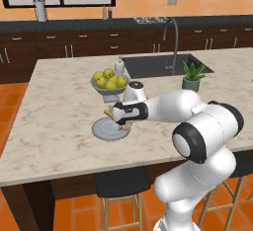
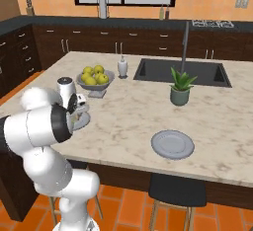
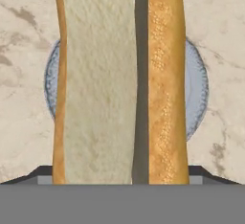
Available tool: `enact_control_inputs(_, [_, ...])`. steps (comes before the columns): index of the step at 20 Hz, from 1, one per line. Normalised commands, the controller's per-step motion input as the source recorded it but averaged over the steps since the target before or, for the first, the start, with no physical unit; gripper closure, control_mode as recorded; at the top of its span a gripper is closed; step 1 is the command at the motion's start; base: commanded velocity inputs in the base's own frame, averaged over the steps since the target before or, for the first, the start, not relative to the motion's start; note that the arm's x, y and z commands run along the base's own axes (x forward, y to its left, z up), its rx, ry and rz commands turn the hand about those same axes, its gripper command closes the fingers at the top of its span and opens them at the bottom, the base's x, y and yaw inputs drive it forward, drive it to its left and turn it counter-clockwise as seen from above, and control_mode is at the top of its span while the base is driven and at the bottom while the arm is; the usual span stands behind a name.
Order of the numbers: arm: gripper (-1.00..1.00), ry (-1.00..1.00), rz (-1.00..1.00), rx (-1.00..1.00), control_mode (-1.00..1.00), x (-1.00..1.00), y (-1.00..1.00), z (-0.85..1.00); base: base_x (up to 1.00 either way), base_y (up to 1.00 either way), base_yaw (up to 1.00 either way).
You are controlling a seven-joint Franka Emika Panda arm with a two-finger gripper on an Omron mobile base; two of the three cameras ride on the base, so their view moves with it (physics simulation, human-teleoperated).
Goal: Place one bun and one sausage from the bowl on each plate.
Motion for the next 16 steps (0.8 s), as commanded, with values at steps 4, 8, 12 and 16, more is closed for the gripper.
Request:
enact_control_inputs(4, [1.0,0.11,-0.14,-0.07,-1.0,0.49,0.61,-0.47,0.0,0.0,0.0])
enact_control_inputs(8, [-1.0,0.02,-0.06,-0.04,-1.0,0.36,0.12,-0.16,0.0,0.0,0.0])
enact_control_inputs(12, [-1.0,0.0,0.0,0.0,-1.0,0.0,0.0,0.0,0.0,0.0,0.0])
enact_control_inputs(16, [-1.0,0.0,0.0,0.04,-1.0,-0.01,-0.21,0.04,0.0,0.0,0.0])
